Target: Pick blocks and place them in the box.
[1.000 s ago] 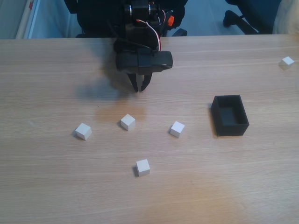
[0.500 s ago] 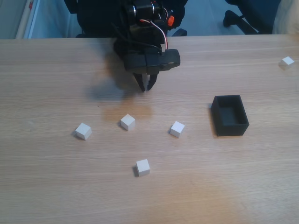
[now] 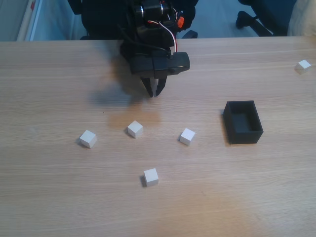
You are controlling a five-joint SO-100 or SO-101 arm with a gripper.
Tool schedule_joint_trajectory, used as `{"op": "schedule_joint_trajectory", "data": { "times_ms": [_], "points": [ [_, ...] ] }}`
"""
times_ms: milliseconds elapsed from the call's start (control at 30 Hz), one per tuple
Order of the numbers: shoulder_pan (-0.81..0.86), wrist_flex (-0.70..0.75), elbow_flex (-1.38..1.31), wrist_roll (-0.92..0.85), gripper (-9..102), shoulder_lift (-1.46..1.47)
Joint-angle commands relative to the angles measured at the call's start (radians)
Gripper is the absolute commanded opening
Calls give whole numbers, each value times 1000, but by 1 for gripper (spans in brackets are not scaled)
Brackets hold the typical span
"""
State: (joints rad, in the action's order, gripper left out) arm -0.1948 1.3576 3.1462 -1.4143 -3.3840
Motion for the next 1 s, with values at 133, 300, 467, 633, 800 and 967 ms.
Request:
{"op": "schedule_joint_trajectory", "data": {
  "times_ms": [133, 300, 467, 633, 800, 967],
  "points": [
    [-2, 57, 64, 12, 0, -28],
    [12, 57, 64, 11, 0, -28],
    [17, 57, 64, 11, 0, -28],
    [18, 60, 60, 3, 0, -28],
    [17, 55, -9, 18, 2, 63],
    [-23, -40, -184, 124, 5, 276]
  ]
}}
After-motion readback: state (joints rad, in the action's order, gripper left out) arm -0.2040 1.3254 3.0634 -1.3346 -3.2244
